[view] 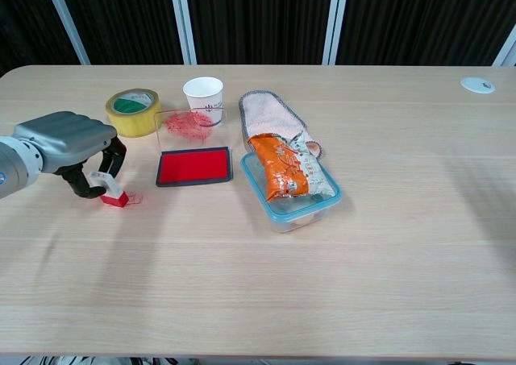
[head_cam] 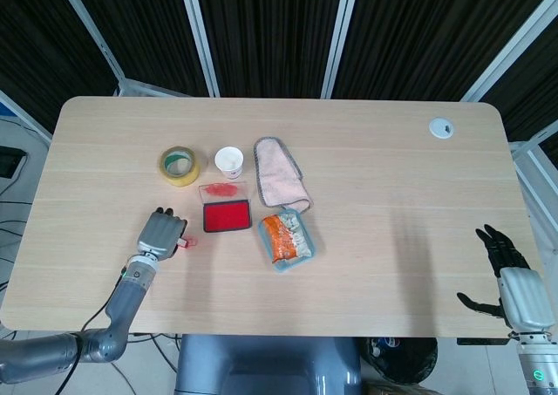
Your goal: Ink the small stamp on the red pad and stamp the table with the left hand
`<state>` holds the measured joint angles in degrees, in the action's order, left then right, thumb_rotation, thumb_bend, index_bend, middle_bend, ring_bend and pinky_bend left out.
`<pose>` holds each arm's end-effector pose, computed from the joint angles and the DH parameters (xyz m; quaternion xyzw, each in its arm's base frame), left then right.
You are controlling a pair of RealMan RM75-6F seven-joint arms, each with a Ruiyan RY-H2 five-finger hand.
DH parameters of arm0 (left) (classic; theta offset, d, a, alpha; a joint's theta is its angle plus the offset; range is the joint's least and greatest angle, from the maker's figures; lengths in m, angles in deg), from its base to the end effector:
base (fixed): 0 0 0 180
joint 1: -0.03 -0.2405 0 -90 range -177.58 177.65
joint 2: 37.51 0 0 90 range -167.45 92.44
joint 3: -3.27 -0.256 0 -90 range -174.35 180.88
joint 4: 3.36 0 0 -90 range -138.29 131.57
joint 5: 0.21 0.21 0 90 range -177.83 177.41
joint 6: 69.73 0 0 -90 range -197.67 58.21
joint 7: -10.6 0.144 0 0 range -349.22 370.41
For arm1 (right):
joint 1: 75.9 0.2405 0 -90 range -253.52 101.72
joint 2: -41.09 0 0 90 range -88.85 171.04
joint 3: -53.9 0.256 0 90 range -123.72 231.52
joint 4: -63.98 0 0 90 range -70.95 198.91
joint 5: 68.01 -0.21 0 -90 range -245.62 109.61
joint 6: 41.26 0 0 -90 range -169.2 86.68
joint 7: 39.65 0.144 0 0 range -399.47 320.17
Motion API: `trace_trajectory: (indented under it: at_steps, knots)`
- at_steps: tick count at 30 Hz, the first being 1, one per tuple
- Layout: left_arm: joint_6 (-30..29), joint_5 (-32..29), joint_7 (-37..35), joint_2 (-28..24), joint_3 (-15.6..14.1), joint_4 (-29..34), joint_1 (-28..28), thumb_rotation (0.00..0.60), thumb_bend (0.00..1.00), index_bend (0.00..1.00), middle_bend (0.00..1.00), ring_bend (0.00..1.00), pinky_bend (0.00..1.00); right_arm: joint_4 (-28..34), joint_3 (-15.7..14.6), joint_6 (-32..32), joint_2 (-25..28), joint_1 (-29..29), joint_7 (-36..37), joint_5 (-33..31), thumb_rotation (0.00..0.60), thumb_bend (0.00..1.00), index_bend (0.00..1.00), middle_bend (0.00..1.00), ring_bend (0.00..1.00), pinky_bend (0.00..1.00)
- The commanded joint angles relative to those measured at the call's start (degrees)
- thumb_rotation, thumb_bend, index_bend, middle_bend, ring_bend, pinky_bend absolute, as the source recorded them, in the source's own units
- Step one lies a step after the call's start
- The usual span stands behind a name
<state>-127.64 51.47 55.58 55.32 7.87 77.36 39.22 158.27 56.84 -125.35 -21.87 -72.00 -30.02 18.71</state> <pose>-0.2077 0.3204 -0.0398 -0.7814 -0.3108 -0.1934 0.5055 -0.3078 -0.1757 0.1595 0.5604 -0.4468 0.4341 0.5457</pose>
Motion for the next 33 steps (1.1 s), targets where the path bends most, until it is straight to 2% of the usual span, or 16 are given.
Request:
trace_trajectory:
  at_steps: [1,4,9,13,26,33]
  knots:
    - [-0.04,0.02,-0.14,0.07,-0.12,-0.11,0.04,0.600,0.31,0.54,0.51,0.25,0.29,0.02,0.00,0.01,0.02,-0.01,0.01,-0.02,0.600,0.12,0.00,0.00,0.00,0.18]
    - [-0.04,-0.06,-0.25,0.11,-0.26,-0.18,0.09,0.600,0.34,0.56,0.52,0.28,0.32,0.04,0.03,0.00,0.02,0.00,0.00,-0.04,0.600,0.12,0.00,0.00,0.00,0.18]
    - [-0.91,0.77,-0.72,0.33,-0.40,-0.47,-0.02,0.600,0.45,0.62,0.59,0.43,0.48,0.03,0.03,-0.04,0.00,-0.01,-0.02,0.01,0.600,0.13,0.00,0.00,0.00,0.18]
    - [-2.68,2.91,-2.06,0.85,-0.33,-1.07,-0.41,0.600,0.48,0.69,0.66,0.52,0.57,0.05,0.01,-0.03,0.02,-0.02,0.02,0.02,0.600,0.13,0.00,0.00,0.00,0.18]
    - [-6.42,8.96,-6.87,2.20,0.30,-2.33,-1.38,0.600,0.49,0.74,0.72,0.57,0.63,0.10,0.02,-0.09,0.04,-0.06,0.03,0.03,0.600,0.14,0.00,0.00,0.00,0.18]
    - [-3.76,12.30,-15.60,3.44,2.34,-4.61,-0.16,0.600,0.49,0.74,0.72,0.58,0.64,0.13,0.05,0.04,0.11,-0.02,0.23,-0.08,0.600,0.14,0.00,0.00,0.00,0.18]
